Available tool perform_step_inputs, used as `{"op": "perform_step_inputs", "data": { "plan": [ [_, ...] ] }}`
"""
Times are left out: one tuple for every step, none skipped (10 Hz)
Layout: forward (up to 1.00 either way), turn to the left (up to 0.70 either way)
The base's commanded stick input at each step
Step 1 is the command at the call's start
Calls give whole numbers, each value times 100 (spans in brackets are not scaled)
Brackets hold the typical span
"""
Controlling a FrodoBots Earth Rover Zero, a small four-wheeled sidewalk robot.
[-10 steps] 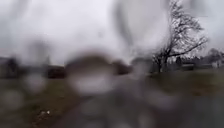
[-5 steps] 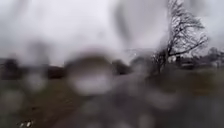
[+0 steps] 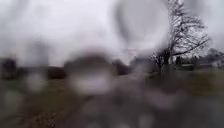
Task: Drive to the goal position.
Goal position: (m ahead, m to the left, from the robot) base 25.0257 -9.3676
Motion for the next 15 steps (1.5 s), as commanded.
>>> {"op": "perform_step_inputs", "data": {
  "plan": [
    [85,0],
    [85,0],
    [85,0],
    [85,0],
    [85,0],
    [85,0],
    [85,0],
    [85,0],
    [85,0],
    [85,0],
    [85,0],
    [85,0],
    [85,0],
    [85,0],
    [85,0]
  ]
}}
